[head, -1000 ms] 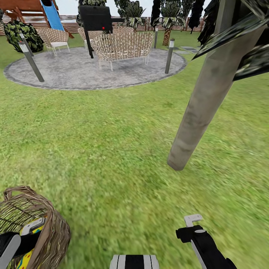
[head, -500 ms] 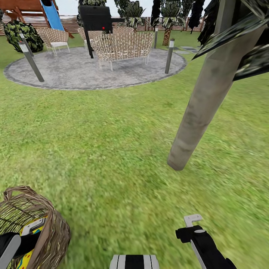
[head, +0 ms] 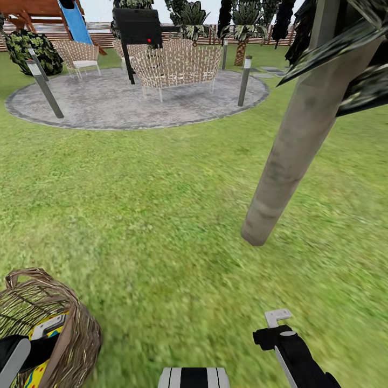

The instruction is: Take the three Easter eggs out of the wicker basket on the lawn in the garden, then place them on the lawn next to a single tree (choose any tree) so that all three eggs are next to the same tree and none are left in the basket.

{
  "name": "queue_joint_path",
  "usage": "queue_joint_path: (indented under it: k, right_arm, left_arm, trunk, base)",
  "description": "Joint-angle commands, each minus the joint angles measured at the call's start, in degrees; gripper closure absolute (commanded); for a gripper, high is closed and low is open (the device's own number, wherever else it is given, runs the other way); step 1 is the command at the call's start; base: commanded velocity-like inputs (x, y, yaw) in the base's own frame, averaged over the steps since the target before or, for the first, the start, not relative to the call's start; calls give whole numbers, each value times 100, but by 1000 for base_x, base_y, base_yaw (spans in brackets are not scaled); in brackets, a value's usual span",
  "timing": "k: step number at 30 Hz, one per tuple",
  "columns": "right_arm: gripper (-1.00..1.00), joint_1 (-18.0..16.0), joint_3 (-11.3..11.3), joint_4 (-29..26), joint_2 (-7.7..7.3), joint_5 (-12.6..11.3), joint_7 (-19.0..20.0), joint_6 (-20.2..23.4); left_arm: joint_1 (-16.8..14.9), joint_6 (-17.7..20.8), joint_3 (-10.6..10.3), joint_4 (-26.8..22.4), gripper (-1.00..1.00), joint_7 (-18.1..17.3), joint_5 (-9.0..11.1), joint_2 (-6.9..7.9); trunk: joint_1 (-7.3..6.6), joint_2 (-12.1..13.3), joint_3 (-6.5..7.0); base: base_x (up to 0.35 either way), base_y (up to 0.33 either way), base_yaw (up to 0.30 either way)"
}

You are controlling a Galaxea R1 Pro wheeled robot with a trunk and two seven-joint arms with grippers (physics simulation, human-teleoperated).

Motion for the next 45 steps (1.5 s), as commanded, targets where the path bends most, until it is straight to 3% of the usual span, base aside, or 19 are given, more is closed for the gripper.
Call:
queue_joint_path:
  k: [1, 12, 23, 33, 45]
  right_arm:
    - [-100, -2, 19, -7, -6, 44, -6, 39]
    - [-100, -2, 27, 10, -6, 44, -6, 35]
    - [-100, -2, 36, 19, 3, 44, -6, 39]
    - [-100, -2, 44, 131, 3, 44, -6, 33]
    - [-100, -2, 30, 134, 0, 44, -9, 15]
  left_arm:
    - [3, 21, 0, 61, 100, 50, 104, -1]
    - [3, 21, 16, 71, 100, 50, 101, 2]
    - [3, 21, 28, 70, 100, 43, 110, -5]
    - [3, 21, 31, 70, 100, 43, 110, -40]
    - [3, 21, 27, 70, 100, 41, 101, -72]
  trunk:
    - [0, -1, -5]
    - [-26, 12, 217]
    - [-54, 27, 460]
    - [-80, 40, 682]
    - [-111, 56, 948]
  base:
    - [0, 0, 0]
    - [-11, 3, 0]
    - [-243, 65, 0]
    - [-1, 0, 257]
    - [0, 0, 18]
